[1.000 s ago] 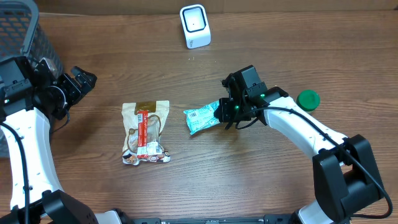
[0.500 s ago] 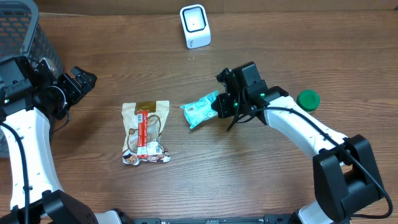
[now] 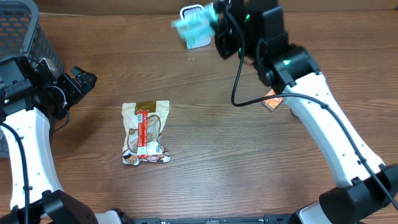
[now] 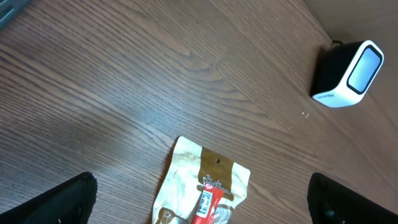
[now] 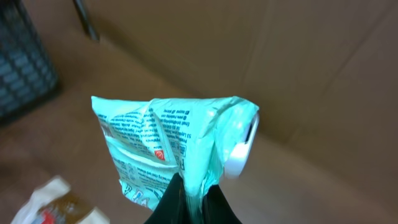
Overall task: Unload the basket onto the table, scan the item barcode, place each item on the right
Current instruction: 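Lift the green packet and carry it to the scanner, then hold the green packet against the scanner window, then carry the green packet right and lower it toward the table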
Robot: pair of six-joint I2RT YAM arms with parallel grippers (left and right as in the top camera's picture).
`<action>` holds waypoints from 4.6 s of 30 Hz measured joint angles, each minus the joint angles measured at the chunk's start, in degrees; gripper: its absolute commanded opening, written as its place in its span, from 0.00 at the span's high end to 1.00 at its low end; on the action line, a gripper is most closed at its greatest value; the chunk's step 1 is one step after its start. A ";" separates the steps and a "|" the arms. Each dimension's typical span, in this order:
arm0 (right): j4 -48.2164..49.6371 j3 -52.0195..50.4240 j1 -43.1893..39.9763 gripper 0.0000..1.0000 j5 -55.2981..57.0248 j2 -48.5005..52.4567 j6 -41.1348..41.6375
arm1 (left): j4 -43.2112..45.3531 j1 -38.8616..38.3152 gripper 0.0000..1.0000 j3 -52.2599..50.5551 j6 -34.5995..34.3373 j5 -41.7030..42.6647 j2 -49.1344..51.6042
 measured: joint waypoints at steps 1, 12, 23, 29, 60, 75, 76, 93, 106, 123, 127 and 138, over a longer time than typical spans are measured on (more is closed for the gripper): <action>0.68 1.53 0.00 0.97 0.39 -0.07 -0.87 | 0.00 0.00 0.00 0.00 0.00 0.00 0.00; 9.07 4.04 0.04 0.97 8.72 2.97 -12.13 | -0.02 0.00 0.00 0.00 0.00 0.00 0.00; 29.05 4.04 3.32 0.97 23.78 21.20 -27.89 | -0.04 0.00 0.01 0.00 0.00 0.00 0.00; 47.36 3.82 6.73 0.97 32.92 32.92 -40.83 | -0.11 0.00 0.01 0.00 0.00 0.02 0.00; 61.40 3.82 6.73 0.97 44.92 44.15 -45.09 | -0.02 0.00 0.01 0.00 0.00 0.00 0.00; 54.21 3.89 7.54 0.96 43.78 44.70 -44.72 | -0.02 0.00 0.00 0.00 0.00 0.00 0.00; 54.18 3.89 7.85 0.96 43.71 44.70 -44.76 | -0.02 0.00 0.00 0.00 0.00 0.00 0.00; 53.51 3.89 9.46 0.97 45.22 43.91 -43.65 | -0.02 0.00 0.01 0.00 0.00 0.00 0.00; 18.36 3.98 9.90 0.96 44.11 18.03 -25.68 | -0.02 0.00 0.00 0.00 0.00 0.00 0.00; -46.16 -5.51 2.08 0.25 20.15 7.23 -0.07 | -0.04 0.00 0.01 0.00 0.00 0.02 0.00; -42.71 -10.73 -1.46 0.27 18.91 7.23 2.32 | -0.02 0.00 0.00 0.00 0.00 0.00 0.00; -29.86 -16.96 -3.76 0.36 -0.98 7.28 24.52 | -0.02 0.00 0.01 0.00 0.00 0.00 0.00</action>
